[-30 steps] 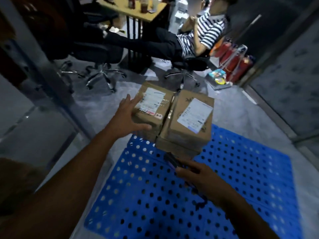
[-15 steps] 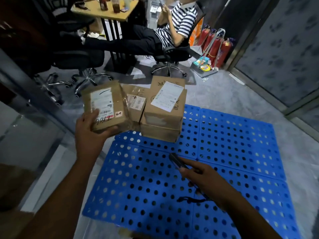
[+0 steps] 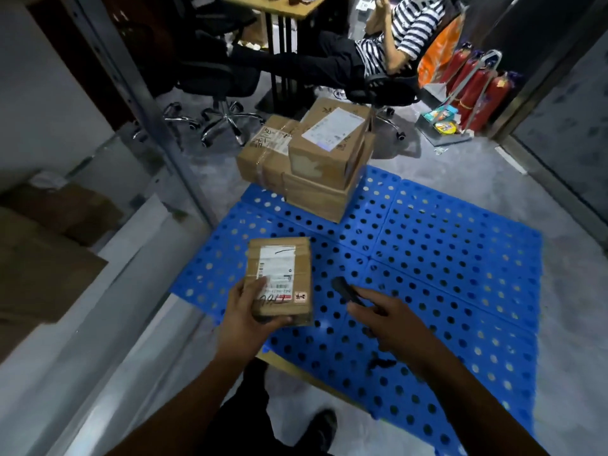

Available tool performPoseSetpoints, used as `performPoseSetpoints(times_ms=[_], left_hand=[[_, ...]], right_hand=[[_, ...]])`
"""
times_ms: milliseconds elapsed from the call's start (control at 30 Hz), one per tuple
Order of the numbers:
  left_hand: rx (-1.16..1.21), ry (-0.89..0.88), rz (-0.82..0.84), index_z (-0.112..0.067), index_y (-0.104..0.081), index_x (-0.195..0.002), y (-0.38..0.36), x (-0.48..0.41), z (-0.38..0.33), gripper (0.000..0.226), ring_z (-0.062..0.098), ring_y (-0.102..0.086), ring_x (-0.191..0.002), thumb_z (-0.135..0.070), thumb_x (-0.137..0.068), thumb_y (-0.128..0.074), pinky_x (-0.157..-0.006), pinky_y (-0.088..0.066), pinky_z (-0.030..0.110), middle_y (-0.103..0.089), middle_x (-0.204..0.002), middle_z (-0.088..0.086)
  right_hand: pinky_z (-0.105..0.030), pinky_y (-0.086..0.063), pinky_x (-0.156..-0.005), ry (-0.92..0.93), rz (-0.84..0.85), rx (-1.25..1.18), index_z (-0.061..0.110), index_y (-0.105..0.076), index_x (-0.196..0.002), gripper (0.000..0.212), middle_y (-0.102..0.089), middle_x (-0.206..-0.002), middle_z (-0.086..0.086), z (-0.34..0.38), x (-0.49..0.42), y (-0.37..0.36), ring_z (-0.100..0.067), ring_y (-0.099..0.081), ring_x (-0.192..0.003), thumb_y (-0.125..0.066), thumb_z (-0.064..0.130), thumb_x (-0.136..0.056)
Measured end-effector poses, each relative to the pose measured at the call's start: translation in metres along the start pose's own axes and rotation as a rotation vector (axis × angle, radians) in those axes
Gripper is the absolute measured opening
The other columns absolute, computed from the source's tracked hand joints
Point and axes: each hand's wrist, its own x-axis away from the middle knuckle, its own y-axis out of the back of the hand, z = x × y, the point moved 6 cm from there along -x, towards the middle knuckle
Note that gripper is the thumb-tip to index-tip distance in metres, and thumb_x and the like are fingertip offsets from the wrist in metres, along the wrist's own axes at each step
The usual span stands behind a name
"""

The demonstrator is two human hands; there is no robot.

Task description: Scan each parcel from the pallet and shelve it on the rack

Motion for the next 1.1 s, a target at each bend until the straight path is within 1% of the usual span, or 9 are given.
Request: performPoseSetpoints(times_ms=[100,167,267,433,533,633,867,1000,1100], left_hand=[[-0.045,0.056,0.031,-0.03,-0.04,-0.151,-0.014,0.004,0.007,0.105,0.016,-0.036,-0.14,-0.037,-0.063,-0.096,-0.111,-0.044,0.038,-0.025,-0.159,0.003],[-0.069,0.065,0.038,-0.026,-0.026,-0.16,-0.018,0.001,0.01,0.118,0.022,-0.031,-0.147,-0.04,-0.066,-0.094,-0.115,-0.039,0.042,-0.023,-0.164,0.007],[-0.028,0.08,0.06,-0.03,-0.01,-0.164,-0.021,-0.006,0.011,0.128,0.023,-0.034,-0.148,-0.042,-0.068,-0.094,-0.117,-0.039,0.047,-0.029,-0.164,0.003],[0.083,0.172,0.041,-0.028,-0.018,-0.16,-0.022,-0.013,0.016,0.121,0.015,-0.05,-0.137,-0.043,-0.067,-0.094,-0.105,-0.051,0.051,-0.049,-0.15,-0.007],[0.112,0.153,0.043,-0.026,-0.017,-0.161,-0.017,-0.022,0.015,0.121,0.015,-0.053,-0.134,-0.04,-0.069,-0.094,-0.102,-0.054,0.048,-0.05,-0.149,-0.004],[0.108,0.1,0.064,-0.025,-0.021,-0.159,-0.015,-0.037,0.013,0.117,0.011,-0.057,-0.126,-0.038,-0.069,-0.094,-0.096,-0.057,0.038,-0.055,-0.141,-0.006],[0.045,0.034,0.163,-0.023,-0.001,-0.164,-0.015,-0.071,0.02,0.128,0.02,-0.038,-0.147,-0.034,-0.074,-0.092,-0.112,-0.045,0.039,-0.033,-0.163,0.004],[0.06,0.059,0.19,-0.022,0.001,-0.164,-0.015,-0.076,0.024,0.128,0.013,-0.027,-0.15,-0.037,-0.076,-0.09,-0.11,-0.026,0.017,-0.023,-0.168,0.002],[0.126,0.099,0.149,-0.025,-0.003,-0.164,-0.01,-0.076,0.023,0.126,-0.011,-0.03,-0.133,-0.03,-0.075,-0.092,-0.097,-0.023,-0.006,-0.033,-0.157,-0.009]], right_hand=[[-0.008,-0.045,-0.067,0.047,0.017,0.182,0.041,-0.052,-0.142,0.056,-0.059,-0.123,0.016,0.005,-0.001,-0.003,0.004,-0.061,-0.096,-0.066,0.052,-0.089],[-0.005,-0.044,-0.056,0.084,0.048,0.356,0.039,-0.052,-0.142,0.053,-0.057,-0.112,0.022,0.013,0.001,-0.007,0.011,-0.059,-0.078,-0.065,0.048,-0.092],[-0.012,-0.045,-0.058,0.156,0.056,0.629,0.042,-0.051,-0.142,0.052,-0.064,-0.111,0.017,0.028,0.0,-0.011,0.008,-0.06,-0.072,-0.062,0.049,-0.092],[-0.028,-0.05,-0.072,0.087,0.054,0.885,0.051,-0.042,-0.144,0.062,-0.053,-0.13,0.006,0.045,-0.007,-0.022,-0.006,-0.056,-0.085,-0.06,0.065,-0.087],[-0.034,-0.051,-0.074,0.05,0.072,0.976,0.053,-0.041,-0.142,0.058,-0.051,-0.124,0.002,0.057,-0.013,-0.034,-0.012,-0.055,-0.082,-0.058,0.065,-0.088],[-0.042,-0.057,-0.08,-0.008,0.073,0.98,0.054,-0.042,-0.142,0.056,-0.049,-0.121,-0.001,0.065,-0.018,-0.044,-0.02,-0.062,-0.092,-0.058,0.063,-0.089],[-0.031,-0.044,-0.07,-0.047,-0.02,0.964,0.056,-0.037,-0.144,0.057,-0.042,-0.104,0.005,0.073,-0.03,-0.051,-0.015,-0.049,-0.086,-0.053,0.066,-0.09],[-0.023,-0.045,-0.059,-0.046,-0.013,0.77,0.048,-0.044,-0.144,0.055,-0.059,-0.111,0.004,0.067,-0.037,-0.052,-0.008,-0.06,-0.067,-0.059,0.057,-0.092],[-0.025,-0.055,-0.063,-0.007,-0.073,0.564,0.042,-0.048,-0.144,0.053,-0.066,-0.11,0.005,0.057,-0.048,-0.048,-0.007,-0.066,-0.066,-0.063,0.048,-0.094]])
